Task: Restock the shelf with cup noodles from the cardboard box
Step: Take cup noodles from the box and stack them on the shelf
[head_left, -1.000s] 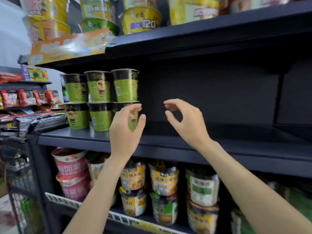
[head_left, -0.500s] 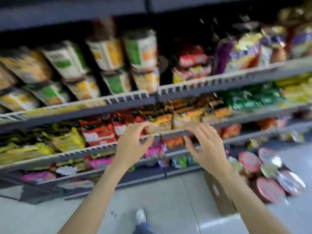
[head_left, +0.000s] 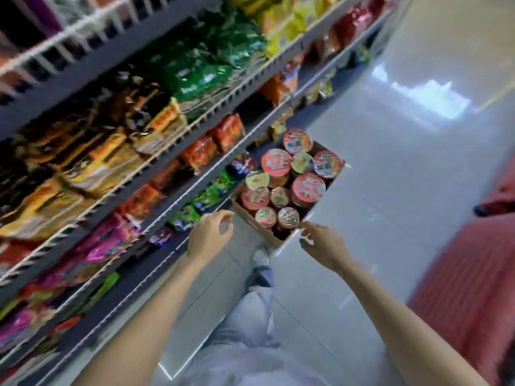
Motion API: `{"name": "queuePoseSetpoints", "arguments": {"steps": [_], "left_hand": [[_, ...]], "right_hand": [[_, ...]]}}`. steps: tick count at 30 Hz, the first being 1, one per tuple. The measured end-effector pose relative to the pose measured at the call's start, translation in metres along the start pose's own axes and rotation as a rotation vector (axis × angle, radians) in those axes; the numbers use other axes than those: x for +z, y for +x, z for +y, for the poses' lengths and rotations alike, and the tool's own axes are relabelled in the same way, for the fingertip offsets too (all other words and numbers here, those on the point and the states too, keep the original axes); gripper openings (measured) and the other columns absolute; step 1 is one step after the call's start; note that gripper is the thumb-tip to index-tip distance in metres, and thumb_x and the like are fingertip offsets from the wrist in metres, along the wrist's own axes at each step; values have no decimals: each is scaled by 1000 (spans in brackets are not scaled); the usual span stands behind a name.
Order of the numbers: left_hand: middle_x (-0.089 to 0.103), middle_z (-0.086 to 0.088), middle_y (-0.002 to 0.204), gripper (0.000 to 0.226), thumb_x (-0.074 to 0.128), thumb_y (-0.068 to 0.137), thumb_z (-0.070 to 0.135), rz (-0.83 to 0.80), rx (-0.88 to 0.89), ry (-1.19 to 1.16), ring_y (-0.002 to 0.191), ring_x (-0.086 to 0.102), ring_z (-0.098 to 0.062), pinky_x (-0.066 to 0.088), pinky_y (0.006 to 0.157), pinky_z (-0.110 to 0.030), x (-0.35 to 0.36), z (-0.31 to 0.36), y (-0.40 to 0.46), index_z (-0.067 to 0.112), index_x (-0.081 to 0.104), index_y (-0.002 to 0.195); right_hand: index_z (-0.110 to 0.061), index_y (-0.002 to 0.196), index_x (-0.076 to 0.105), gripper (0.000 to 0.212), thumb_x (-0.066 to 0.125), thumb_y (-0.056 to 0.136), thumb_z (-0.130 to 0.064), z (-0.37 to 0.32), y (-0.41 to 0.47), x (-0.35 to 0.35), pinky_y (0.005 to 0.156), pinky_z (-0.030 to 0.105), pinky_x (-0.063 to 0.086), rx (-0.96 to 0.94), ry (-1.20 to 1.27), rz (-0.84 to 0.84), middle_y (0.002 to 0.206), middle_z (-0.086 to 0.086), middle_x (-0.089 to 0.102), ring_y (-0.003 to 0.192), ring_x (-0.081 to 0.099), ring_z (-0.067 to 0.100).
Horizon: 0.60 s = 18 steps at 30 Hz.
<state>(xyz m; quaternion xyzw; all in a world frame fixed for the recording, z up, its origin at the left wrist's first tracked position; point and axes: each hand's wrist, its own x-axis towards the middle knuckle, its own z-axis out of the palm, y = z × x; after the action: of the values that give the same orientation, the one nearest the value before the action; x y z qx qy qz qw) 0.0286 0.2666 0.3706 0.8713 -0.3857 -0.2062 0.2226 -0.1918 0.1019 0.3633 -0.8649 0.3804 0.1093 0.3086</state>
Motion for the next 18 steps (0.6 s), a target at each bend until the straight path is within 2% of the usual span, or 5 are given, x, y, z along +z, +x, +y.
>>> {"name": "queuePoseSetpoints", "arguments": {"steps": [4,7,10,13,18], "left_hand": [[71,-1,101,23,57,86,27,-187,-48,-25,98,64,-24,52,79,-40,46,8,96,26,63,108],[70,0,104,23,57,89,28,-260,-195,-94,96,63,-24,52,78,-37,72,22,158,25,61,111],[68,1,105,25,62,87,26,-250,-339,-240,98,61,-20,48,81,-32,102,32,208,22,59,111],[64,4,107,32,65,85,26,-226,-403,-288,94,59,-13,46,76,-26,136,32,242,22,56,116],[58,2,122,47,69,79,36,-215,-518,-163,107,56,-20,50,85,-40,205,1,286,27,49,121]], "right_hand": [[-20,123,55,36,56,88,-24,46,63,-17,84,38,51,132,-9,-8,118,3,64,106,60,27],[-18,126,54,37,56,89,-23,71,113,-28,84,37,48,166,-35,23,123,5,60,111,57,28],[-10,126,53,37,56,90,-20,90,167,-32,83,38,43,179,-37,30,125,12,55,115,51,33],[-9,129,51,41,58,89,-18,111,221,-24,84,37,42,145,-6,1,126,13,53,115,48,33],[-9,132,49,50,63,84,-14,157,320,0,98,42,38,84,-47,-45,134,17,48,120,43,37]]}}
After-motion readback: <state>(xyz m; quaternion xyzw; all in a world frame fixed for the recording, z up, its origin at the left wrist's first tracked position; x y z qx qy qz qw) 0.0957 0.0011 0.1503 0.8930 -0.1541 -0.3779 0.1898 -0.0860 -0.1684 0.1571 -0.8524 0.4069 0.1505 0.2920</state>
